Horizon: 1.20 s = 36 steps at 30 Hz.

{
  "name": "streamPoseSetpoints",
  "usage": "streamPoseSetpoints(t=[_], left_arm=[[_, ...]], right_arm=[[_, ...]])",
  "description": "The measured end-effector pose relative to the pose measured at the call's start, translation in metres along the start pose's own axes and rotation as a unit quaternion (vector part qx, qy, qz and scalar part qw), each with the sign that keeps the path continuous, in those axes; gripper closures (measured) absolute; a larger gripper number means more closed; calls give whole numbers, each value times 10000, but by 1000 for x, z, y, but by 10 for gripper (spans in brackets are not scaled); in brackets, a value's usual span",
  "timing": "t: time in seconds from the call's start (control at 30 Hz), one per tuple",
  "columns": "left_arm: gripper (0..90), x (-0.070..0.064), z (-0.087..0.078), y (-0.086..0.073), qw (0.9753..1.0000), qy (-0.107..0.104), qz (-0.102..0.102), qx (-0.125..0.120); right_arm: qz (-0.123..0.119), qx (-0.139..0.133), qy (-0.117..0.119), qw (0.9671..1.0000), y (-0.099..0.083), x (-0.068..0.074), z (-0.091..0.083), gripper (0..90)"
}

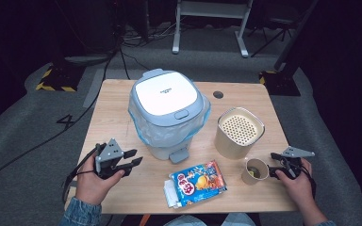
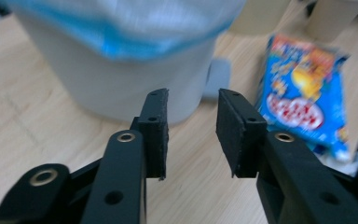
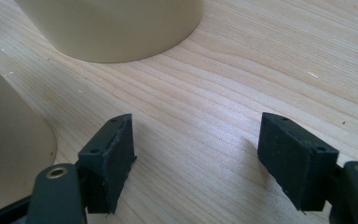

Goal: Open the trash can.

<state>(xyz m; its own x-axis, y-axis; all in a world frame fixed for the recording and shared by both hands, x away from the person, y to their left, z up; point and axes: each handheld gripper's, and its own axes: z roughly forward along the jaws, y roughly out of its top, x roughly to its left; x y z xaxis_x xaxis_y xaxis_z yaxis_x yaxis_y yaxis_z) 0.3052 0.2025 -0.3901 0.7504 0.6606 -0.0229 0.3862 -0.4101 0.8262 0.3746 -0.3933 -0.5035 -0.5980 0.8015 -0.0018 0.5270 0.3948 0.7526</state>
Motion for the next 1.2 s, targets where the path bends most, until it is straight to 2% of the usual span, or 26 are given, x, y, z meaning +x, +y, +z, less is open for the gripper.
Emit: streamPoseSetpoints(t=[0.13, 0.27, 0.43, 0.47, 0.53, 0.57, 0.67, 0.77, 0.8, 0.83, 0.87, 0.9, 1.07, 1.13, 1.2], left_arm=[[642, -5, -4, 22, 9997, -116, 142, -170], [655, -6, -4, 35, 9991, -210, 227, -292], [670, -7, -1, 56, 9966, -593, 345, -460], [677, -7, -1, 56, 9966, -593, 345, -460], [687, -7, -2, 63, 9945, -811, 357, -565], [694, -7, -2, 71, 9920, -1024, 353, -653], [714, -7, -3, 79, 9901, -1138, 382, -727], [732, -5, -2, 97, 9868, -1319, 418, -836], [735, -5, -2, 97, 9868, -1319, 418, -836], [733, -3, 0, 106, 9844, -1493, 276, -892], [733, -3, 0, 106, 9844, -1493, 276, -892], [738, 0, 2, 115, 9828, -1569, 223, -951], [775, 2, 9, 132, 9824, -1555, 252, -1003], [790, 2, 14, 142, 9832, -1482, 271, -1031], [806, 2, 16, 145, 9840, -1435, 272, -1022]], right_arm=[[-1, 0, -1, 10000, 0, 0, 0, 274], [-2, -1, -2, 10000, 0, 0, 0, 274], [-4, -2, -3, 10000, 0, 0, 0, 274], [-5, -2, -3, 10000, 0, 0, 0, 274], [-7, -1, -3, 10000, 0, 0, 0, 274], [-4, -2, -2, 10000, 0, 0, 0, 274], [-6, -2, -4, 10000, 0, 0, 0, 274], [-7, -1, -4, 10000, 0, 0, 0, 274], [-7, -1, -4, 10000, 0, 0, 0, 274], [-8, -1, -3, 10000, 0, 0, 0, 274], [-8, -1, -3, 10000, 0, 0, 0, 274], [-7, -1, -4, 10000, 0, 0, 0, 274], [-7, -2, -2, 10000, 0, 0, 0, 274], [-3, -2, 0, 10000, 0, 0, 0, 274], [-3, -2, -2, 10000, 0, 0, 0, 274]])
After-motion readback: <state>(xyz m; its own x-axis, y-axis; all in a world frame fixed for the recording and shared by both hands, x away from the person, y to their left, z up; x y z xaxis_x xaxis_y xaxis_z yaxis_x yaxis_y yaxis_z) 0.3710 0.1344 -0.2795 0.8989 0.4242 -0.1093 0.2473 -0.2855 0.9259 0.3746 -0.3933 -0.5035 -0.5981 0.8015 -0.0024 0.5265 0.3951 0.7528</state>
